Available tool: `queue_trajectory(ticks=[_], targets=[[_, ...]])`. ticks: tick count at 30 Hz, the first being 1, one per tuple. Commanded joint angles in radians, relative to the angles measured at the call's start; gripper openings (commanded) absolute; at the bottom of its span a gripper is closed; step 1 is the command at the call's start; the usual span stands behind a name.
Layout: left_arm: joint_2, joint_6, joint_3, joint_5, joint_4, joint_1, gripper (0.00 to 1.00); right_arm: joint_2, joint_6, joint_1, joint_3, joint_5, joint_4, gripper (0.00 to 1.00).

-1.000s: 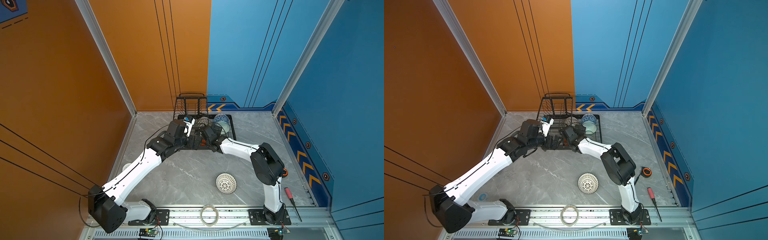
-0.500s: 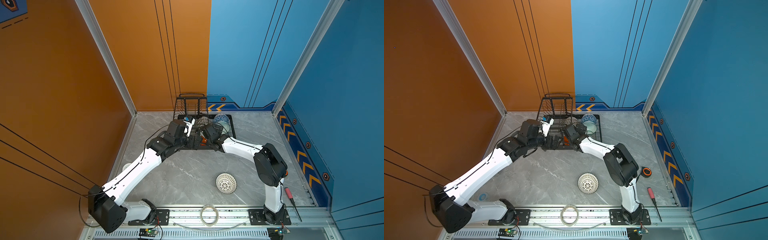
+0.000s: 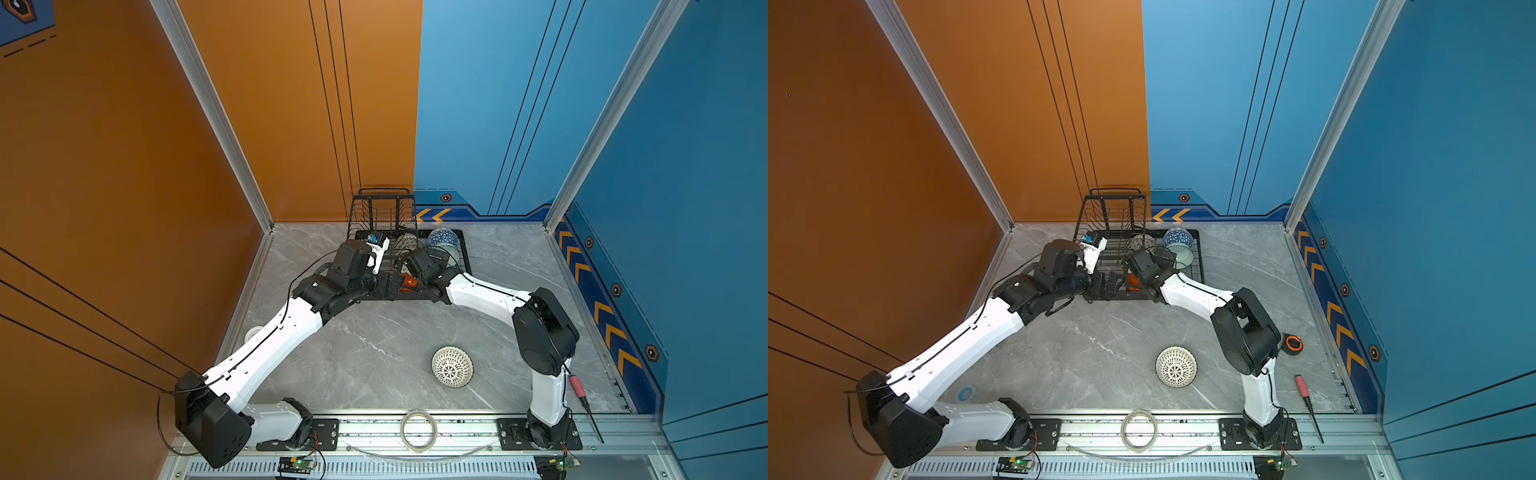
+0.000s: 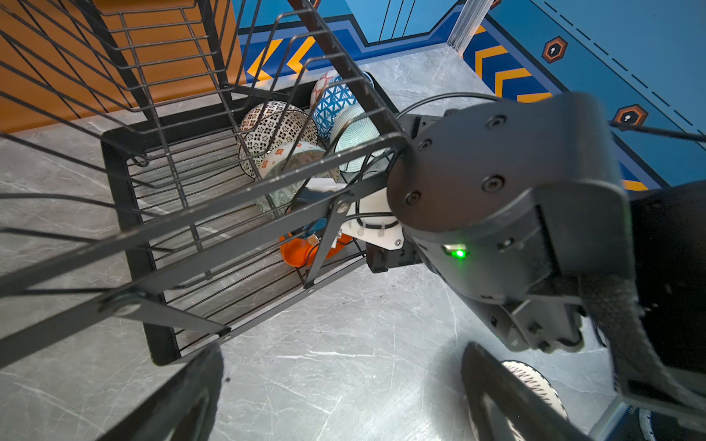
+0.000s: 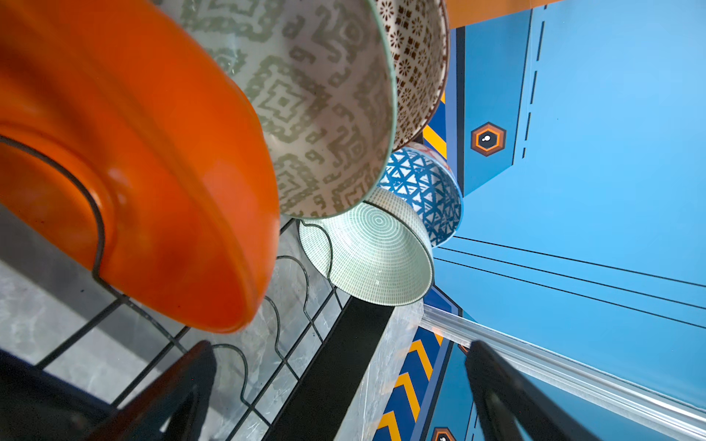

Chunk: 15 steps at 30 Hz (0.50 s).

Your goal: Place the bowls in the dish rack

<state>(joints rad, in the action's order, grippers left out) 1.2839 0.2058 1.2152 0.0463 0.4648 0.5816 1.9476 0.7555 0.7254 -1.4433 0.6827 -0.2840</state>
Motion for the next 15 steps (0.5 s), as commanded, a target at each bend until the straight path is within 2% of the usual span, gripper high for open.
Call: queue_trajectory(ticks=[1,15], targets=[[-0.022,-0.002,-0.016,-0.003,0.009,0.005,0.98,-0.027,0.027,0.016,-0.027,0.04,-0.11,1.0],[-0.035,0.0,-0.026,-0.009,0.01,0.007,0.98,0.046,-0.029,0.009,-0.123,0.113,-0.241,1.0]])
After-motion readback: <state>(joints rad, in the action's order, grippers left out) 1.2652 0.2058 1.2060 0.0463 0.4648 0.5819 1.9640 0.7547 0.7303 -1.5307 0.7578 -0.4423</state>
